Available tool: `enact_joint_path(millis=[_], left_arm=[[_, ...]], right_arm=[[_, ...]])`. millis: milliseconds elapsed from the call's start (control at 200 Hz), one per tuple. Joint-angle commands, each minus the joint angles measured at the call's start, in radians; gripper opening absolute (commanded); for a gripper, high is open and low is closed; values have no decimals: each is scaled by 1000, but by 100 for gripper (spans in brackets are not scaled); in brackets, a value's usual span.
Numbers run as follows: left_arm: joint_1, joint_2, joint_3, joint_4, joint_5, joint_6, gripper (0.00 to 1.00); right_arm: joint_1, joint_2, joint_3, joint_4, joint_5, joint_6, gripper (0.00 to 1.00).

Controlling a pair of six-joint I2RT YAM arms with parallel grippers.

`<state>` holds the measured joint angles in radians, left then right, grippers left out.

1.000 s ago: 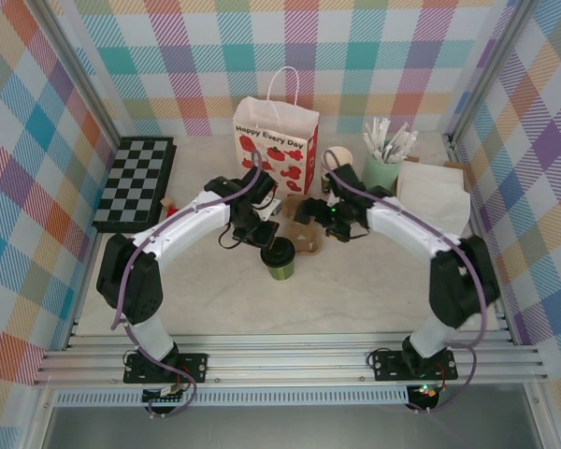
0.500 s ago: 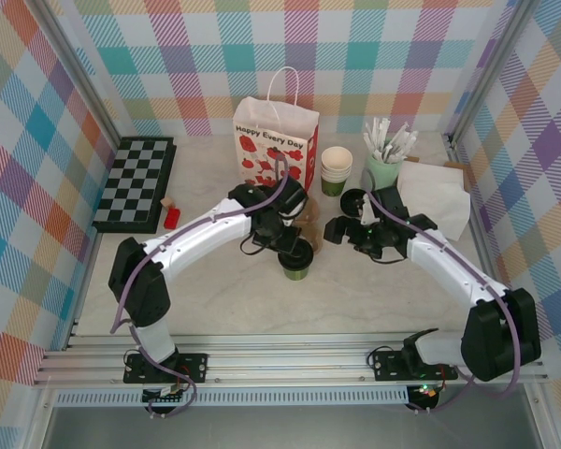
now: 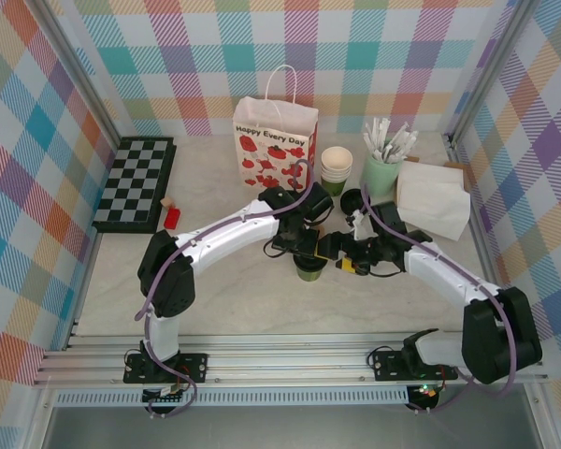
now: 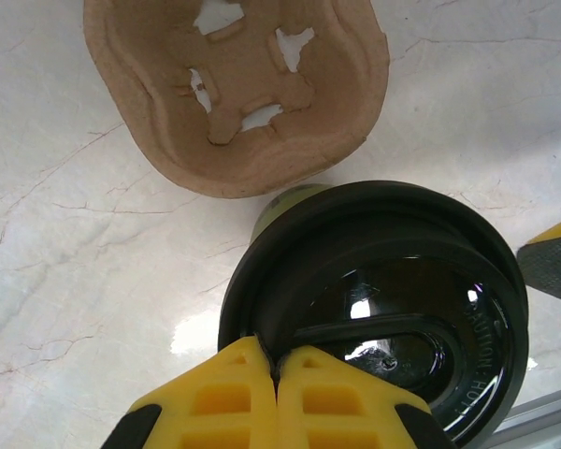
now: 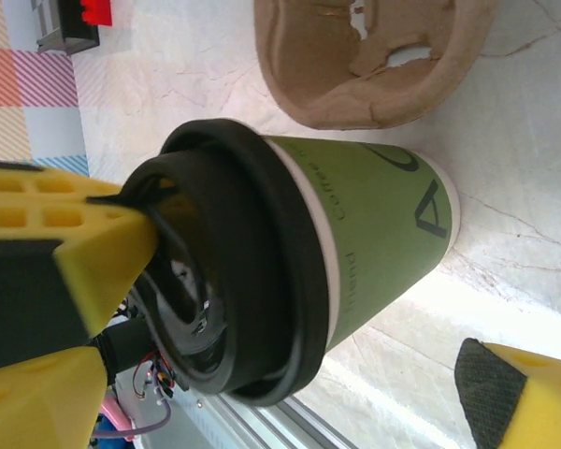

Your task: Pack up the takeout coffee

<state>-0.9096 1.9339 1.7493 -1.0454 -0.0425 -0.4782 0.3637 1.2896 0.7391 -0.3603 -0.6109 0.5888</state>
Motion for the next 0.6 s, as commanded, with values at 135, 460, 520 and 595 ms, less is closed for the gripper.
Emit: enact_joint_path(millis=[135, 460, 520, 595], left_arm=[[-11, 10, 18, -15, 28, -36, 0], [3, -53, -5, 61, 80, 15, 9], [15, -76, -14, 79, 93, 22, 15], [28, -114, -28, 104, 113, 26, 21]], right_arm=[[12, 70, -40, 101, 17, 91, 92], [18, 94, -42, -19, 108, 84, 81], [20, 99, -28, -44, 111, 67, 81], [21, 100, -13, -64, 114, 57, 81]])
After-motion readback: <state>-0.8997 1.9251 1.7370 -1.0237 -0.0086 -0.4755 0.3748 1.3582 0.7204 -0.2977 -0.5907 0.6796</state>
